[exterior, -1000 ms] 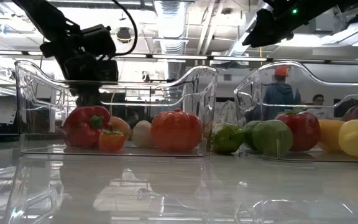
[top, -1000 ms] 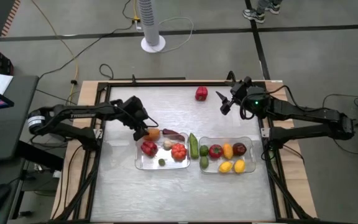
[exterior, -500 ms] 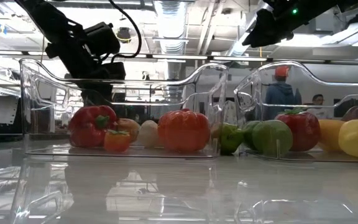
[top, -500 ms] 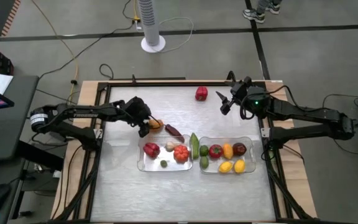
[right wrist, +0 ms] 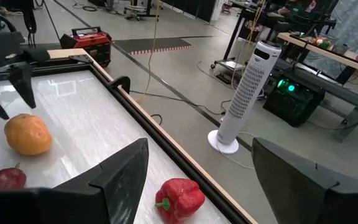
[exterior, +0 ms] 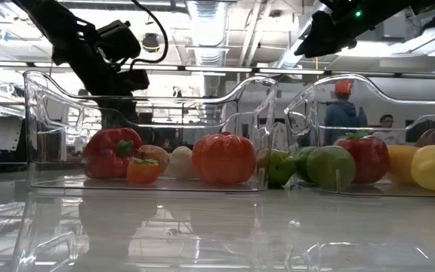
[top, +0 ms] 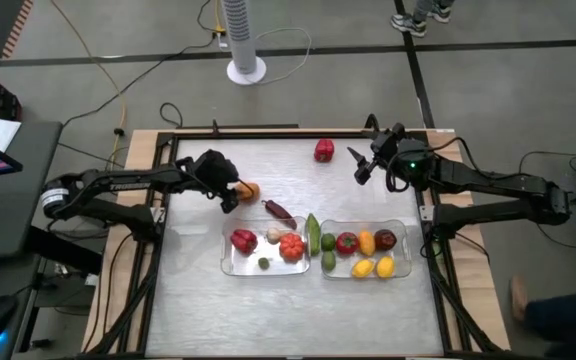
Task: Sort produce into baskets
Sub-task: Put the potato into the left transparent bin
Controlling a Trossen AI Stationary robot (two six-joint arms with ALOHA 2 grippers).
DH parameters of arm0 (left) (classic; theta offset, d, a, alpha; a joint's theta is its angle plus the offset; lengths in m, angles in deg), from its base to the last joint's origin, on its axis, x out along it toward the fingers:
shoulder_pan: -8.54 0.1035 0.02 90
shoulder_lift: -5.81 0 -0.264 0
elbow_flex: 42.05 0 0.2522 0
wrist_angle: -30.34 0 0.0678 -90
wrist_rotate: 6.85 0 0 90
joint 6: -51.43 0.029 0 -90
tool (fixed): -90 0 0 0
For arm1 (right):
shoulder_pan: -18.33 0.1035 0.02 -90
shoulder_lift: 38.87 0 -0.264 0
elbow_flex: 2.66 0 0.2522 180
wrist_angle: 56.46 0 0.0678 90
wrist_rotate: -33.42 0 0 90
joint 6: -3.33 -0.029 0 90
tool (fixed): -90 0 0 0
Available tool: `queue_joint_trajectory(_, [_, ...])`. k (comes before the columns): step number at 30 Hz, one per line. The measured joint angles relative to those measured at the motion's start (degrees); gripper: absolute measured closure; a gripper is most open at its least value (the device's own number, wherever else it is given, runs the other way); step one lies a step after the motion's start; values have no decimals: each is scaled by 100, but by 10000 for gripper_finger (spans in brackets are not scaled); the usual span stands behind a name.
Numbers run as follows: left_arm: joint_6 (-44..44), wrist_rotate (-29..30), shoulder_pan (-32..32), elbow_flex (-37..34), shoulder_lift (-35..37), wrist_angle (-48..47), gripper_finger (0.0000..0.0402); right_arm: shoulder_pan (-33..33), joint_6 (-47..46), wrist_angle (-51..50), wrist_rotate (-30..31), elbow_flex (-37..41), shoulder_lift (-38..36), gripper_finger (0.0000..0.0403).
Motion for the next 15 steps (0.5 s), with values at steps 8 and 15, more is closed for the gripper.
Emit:
queue_joint_trajectory(8, [-116,-164,28,4,-55,138,153,0,-2,18,0,0,0,92])
queue_joint_trajectory(15, [151,181,25,11,-434,752,72,2,-4,48,0,0,0,92])
